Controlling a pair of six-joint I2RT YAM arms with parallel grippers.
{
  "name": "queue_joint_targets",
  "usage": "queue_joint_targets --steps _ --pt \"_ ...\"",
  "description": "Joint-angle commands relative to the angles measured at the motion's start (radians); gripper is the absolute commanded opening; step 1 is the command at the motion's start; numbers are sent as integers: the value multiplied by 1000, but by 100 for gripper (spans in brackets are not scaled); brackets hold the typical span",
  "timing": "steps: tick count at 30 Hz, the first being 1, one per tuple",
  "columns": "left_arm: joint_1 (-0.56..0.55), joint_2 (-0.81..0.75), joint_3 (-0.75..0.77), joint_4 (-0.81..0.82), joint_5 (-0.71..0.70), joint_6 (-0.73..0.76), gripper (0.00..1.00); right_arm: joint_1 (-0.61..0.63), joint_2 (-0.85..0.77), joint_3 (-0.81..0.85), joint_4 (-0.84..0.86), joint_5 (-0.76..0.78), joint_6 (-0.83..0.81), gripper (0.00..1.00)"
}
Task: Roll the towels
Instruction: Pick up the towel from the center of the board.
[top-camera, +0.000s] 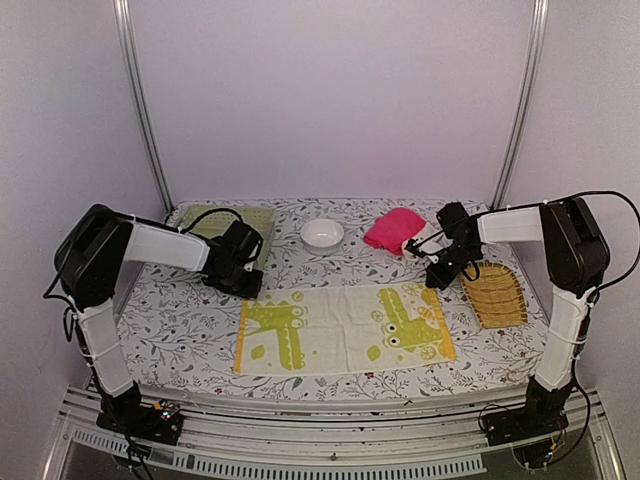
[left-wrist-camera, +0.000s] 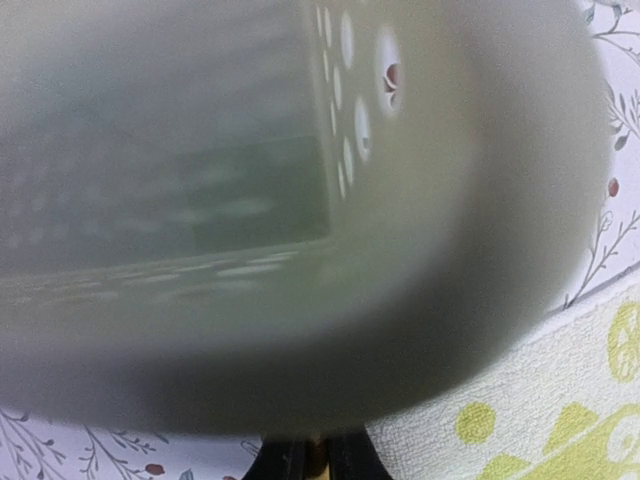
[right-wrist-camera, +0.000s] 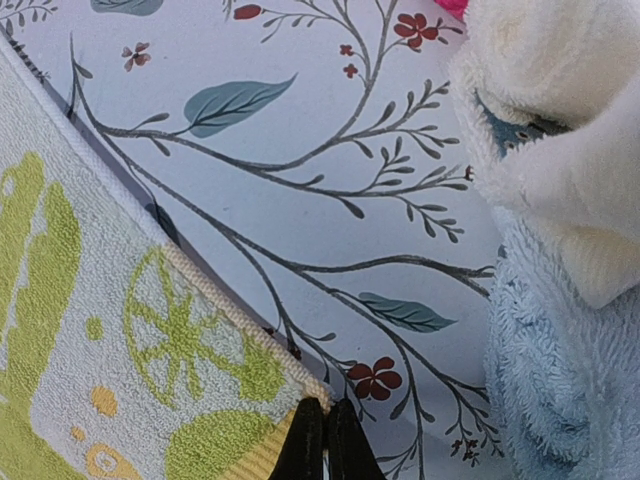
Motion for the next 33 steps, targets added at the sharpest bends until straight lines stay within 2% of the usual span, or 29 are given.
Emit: queue_joint_targets --steps 1,2,15,29,33 --pt "-6 11 -11 -44 -24 -17 2 -8 22 -16 -27 17 1 3" --pt "-5 2 -13 -36 -22 -16 0 -9 22 -15 -27 17 1 3" --pt "-5 -275 -145 139 -53 -2 0 -53 -117 32 11 -35 12 3" --pt "-5 -363 -217 194 -67 1 0 -54 -189 40 54 -82 -26 2" --pt "-5 -422 -257 196 -56 -16 0 -54 -234 -14 84 -122 -26 2"
